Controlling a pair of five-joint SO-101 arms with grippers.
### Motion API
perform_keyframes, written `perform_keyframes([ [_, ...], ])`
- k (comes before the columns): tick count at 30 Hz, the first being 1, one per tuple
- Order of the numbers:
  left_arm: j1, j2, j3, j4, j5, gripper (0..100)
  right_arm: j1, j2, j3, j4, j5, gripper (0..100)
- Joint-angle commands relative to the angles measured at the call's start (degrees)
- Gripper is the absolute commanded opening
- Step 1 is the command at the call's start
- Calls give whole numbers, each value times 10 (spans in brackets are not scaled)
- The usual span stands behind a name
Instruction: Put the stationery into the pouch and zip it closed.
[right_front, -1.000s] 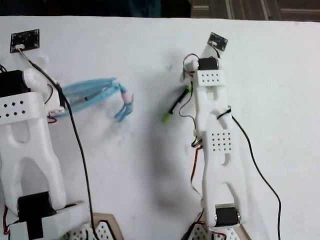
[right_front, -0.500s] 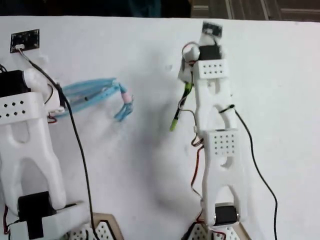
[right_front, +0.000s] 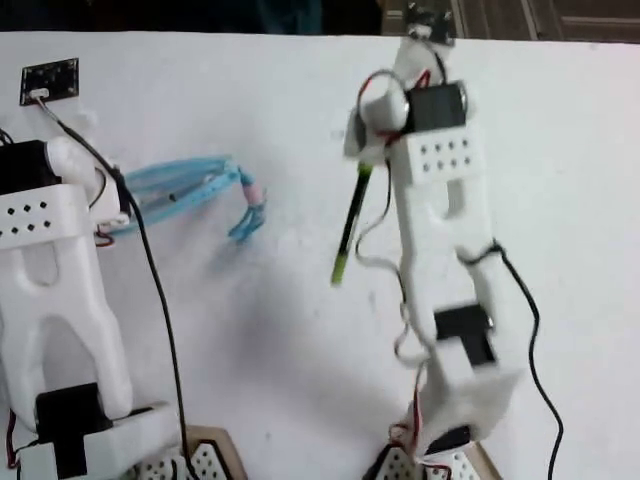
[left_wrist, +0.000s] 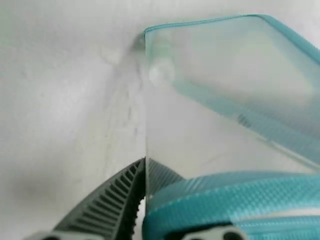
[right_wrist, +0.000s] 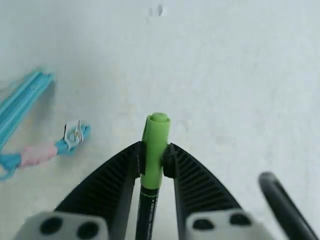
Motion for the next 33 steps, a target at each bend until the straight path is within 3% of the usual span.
perform_keyframes([
  [1,0,9,-4,-4,3,22,-36,-169,142,12,14,16],
  [6,0,9,-4,-6,3,22,-71,-336,283,-16,42,17],
  [10,2,9,-4,-7,3,22,-72,-453,390,-138,40,17],
  [21,1,9,-4,-6,3,22,-73,-648,725,-756,39,17],
  [27,1,9,-4,-5,3,22,-130,-658,725,-903,40,17],
  [33,1,9,-4,-6,3,22,-204,-604,673,-950,66,17],
])
